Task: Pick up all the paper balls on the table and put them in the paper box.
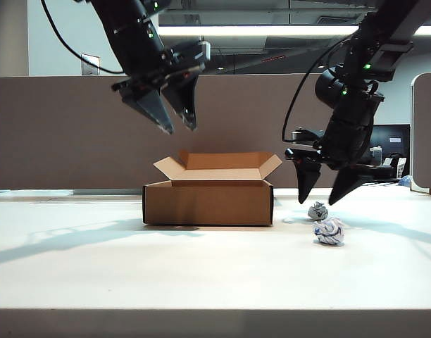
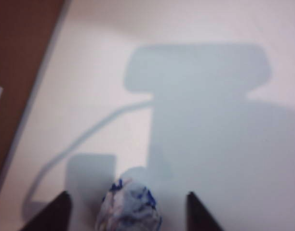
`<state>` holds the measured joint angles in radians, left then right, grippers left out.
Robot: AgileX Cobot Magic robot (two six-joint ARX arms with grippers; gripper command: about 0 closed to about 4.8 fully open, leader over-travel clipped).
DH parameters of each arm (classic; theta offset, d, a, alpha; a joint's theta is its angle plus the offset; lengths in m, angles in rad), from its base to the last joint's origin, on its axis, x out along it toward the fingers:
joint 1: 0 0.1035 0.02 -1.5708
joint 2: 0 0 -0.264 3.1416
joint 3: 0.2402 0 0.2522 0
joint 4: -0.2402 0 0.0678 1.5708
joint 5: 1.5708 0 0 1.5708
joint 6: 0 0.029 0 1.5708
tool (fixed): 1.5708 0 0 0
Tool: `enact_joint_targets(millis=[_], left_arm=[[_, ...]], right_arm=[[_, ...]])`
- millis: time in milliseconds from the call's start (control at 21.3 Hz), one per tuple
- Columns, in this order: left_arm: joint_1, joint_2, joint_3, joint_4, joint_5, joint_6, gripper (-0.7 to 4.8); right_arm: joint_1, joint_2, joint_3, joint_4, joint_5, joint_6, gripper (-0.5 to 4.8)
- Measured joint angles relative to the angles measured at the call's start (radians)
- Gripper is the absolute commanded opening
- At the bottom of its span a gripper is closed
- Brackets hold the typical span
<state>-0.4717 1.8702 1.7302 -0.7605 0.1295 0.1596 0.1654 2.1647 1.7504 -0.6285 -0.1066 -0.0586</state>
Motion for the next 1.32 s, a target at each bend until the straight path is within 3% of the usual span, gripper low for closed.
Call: enact_joint_targets(millis=[376, 517, 893, 1316], left_arm=[[0.000, -0.020, 0.004, -0.011, -0.015, 0.000, 2.46], [0.000, -0.021, 0.003, -0.017, -0.033, 0.004, 2.46], [0.000, -0.021, 0.003, -0.023, -0.037, 0.005, 2.45], [0.000, -0.098, 0.003, -0.023, -0.044, 0.024, 2.36]], right_arm=[[-0.001, 0.052, 0.053, -0.093, 0.018, -0.001, 2.94], [-0.001, 0.047, 0.054, -0.096, 0.020, -0.001, 1.95], [0.000, 0.047, 0.054, -0.096, 0.019, -0.002, 1.12], [0.000, 0.047, 0.140, -0.138, 0.021, -0.002, 1.12]])
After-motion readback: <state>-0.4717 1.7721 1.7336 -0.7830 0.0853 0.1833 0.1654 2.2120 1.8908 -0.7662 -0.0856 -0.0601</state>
